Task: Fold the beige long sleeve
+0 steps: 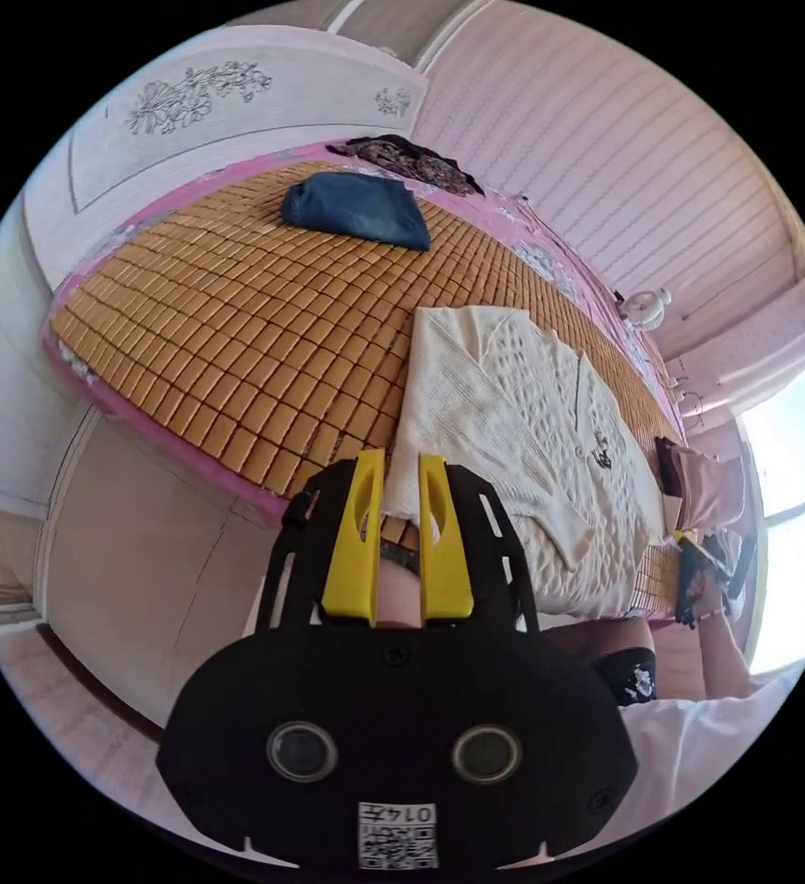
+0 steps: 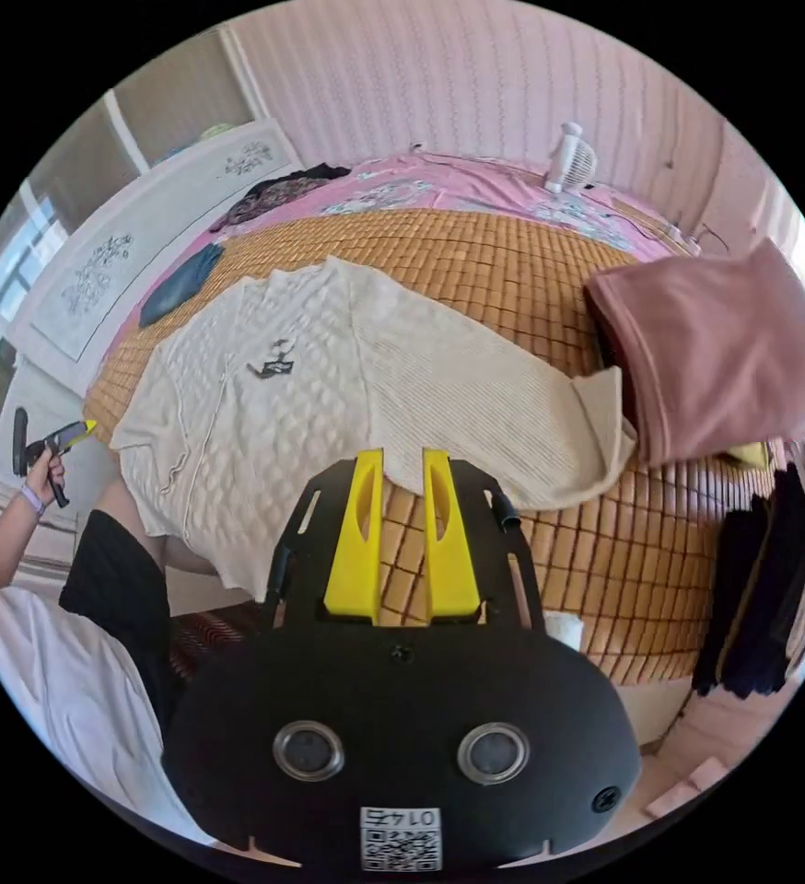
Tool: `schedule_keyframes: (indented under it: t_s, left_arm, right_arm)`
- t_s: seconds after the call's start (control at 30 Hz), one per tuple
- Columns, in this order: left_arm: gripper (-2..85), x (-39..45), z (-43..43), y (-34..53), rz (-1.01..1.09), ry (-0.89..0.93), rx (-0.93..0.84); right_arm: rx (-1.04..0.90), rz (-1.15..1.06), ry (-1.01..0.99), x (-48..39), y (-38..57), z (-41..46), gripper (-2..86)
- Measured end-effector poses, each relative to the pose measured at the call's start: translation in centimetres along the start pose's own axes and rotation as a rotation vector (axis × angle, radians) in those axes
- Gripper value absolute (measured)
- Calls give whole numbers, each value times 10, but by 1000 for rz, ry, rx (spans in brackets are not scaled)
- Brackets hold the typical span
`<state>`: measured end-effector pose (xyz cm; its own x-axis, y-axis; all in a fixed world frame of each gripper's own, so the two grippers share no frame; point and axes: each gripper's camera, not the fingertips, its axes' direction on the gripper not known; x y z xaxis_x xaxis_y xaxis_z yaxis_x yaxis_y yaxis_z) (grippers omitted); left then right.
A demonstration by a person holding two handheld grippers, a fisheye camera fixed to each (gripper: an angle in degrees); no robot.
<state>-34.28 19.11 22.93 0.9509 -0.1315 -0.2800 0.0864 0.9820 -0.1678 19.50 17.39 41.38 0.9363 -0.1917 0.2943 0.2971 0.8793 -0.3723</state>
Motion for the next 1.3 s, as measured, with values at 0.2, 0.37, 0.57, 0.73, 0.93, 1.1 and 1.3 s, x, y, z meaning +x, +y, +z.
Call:
schedule_keyframes:
  t_s: [0.2, 0.37, 0.57, 0.73, 0.93, 1.1, 1.3]
  left_arm:
    - [79, 56, 75, -39, 163, -125, -146]
    - [31, 55, 74, -50, 175, -141, -75]
    - [-4, 42, 80, -117, 131, -252, -39]
    - [0, 41, 87, -154, 210, -283, -55]
    - [55, 26, 45, -132, 125, -76, 40]
    - [67, 84, 22, -44, 472, 0, -25]
    - [77, 115, 65, -7, 563, -84, -198]
  right_arm:
    - [-5, -161, 126, -69, -84, 53, 83]
    - [-132, -162, 119, -75, -109, 118, 70]
    - [-60, -78, 94, -66, -115, 131, 49]
    - [-26, 31, 41, -57, -117, 139, 38]
    - [27, 115, -40, -48, -79, 116, 24]
    - [92, 124, -96, -50, -1, 82, 26]
    - [-61, -77, -172, -110, 64, 78, 59]
